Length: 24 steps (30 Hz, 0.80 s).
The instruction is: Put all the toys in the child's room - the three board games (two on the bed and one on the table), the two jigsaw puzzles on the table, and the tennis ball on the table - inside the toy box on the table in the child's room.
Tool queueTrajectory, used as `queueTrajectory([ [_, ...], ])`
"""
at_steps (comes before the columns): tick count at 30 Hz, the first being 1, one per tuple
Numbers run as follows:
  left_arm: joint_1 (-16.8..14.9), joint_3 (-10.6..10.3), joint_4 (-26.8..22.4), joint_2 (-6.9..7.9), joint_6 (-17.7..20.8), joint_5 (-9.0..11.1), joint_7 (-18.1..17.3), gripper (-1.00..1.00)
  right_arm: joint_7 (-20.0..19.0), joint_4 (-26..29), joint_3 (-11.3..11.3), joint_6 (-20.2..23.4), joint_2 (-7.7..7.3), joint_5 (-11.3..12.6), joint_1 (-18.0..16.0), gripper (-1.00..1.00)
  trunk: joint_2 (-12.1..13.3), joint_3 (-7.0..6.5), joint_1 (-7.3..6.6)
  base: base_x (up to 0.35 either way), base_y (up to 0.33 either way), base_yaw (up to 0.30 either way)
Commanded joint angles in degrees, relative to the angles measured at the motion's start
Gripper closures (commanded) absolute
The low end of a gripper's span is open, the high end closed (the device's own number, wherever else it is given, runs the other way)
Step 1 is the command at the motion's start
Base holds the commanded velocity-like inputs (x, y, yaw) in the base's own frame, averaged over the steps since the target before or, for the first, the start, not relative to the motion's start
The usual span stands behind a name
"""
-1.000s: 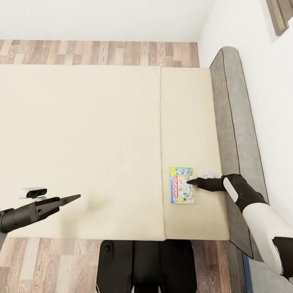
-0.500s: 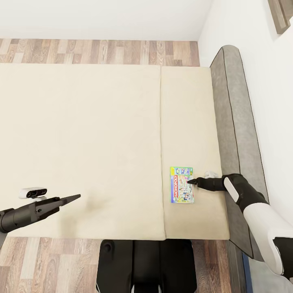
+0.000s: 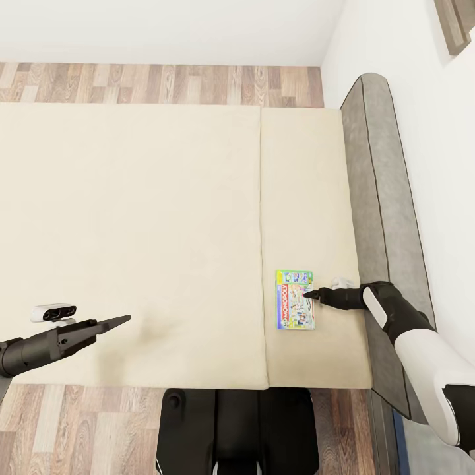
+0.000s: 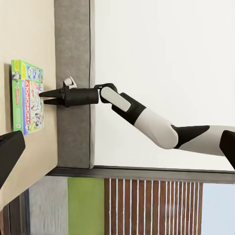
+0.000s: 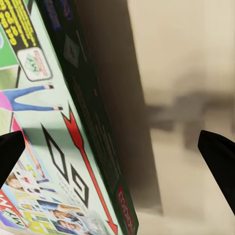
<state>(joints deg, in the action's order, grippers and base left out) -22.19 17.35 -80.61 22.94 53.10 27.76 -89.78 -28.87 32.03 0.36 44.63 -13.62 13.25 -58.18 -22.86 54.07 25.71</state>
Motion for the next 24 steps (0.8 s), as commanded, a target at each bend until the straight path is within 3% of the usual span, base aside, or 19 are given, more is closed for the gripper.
queueTrajectory([
  [1, 0.0, -0.1, 0.0, 0.0, 0.6, -0.1, -0.2, -1.0, -0.2, 0.0, -0.1, -0.3, 2.46, 1.8, 0.0, -1.0, -0.1, 0.06, 0.07, 0.0, 0.0, 0.0],
  [24, 0.0, 0.0, 0.0, 0.0, 0.6, -0.2, -0.2, -1.0, -0.2, 0.1, 0.0, -0.3, 2.46, 1.8, 0.0, -1.0, -0.1, -0.13, 0.07, 0.0, 0.0, 0.0],
])
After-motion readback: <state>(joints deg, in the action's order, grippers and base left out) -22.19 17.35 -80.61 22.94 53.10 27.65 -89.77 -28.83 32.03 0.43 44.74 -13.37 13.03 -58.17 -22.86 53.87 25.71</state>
